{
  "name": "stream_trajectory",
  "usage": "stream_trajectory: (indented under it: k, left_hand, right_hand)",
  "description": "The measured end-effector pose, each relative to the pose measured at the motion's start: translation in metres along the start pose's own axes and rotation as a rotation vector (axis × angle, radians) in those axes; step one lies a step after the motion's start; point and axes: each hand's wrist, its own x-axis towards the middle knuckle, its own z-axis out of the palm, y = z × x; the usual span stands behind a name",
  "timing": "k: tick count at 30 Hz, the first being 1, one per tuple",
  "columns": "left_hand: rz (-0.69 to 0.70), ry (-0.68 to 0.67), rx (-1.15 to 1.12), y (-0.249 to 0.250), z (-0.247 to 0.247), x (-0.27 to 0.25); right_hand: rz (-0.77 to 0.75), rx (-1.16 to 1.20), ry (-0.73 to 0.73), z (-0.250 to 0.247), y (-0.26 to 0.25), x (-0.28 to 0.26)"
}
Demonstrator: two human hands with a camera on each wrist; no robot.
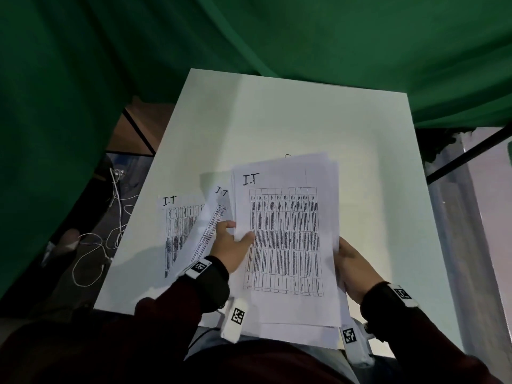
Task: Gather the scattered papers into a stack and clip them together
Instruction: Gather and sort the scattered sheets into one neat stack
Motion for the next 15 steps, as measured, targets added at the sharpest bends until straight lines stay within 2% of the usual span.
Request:
stream_trajectory:
  k: [5,8,11,13,15]
  left_hand:
    - [0.083,0.001,0.143,-0.008,0.008,0.004]
    - [0.071,-0.056,0.205,-0.013,0.009,0.005]
    - [0.07,-0.083,0.273,-0.019,0.004,0.01]
    - [0.106,-0.017,0.325,-0.023,-0.01,0.018]
    - [0.114,0.171,0.453,-0.029,-0.032,0.031]
  right_hand:
    - [0.163,0.047,0.04,-0.008,0.009,0.009]
    - [0.094,-0.093,-0.012,-0.006,0.015,0.01]
    - [0.067,-0.231,0.016,-0.006,0.024,0.011]
    - [0.063,-0.302,0.067,-0.01,0.033,0.015]
    - [0.084,-0.366,0.111,-0.014,0.039,0.017]
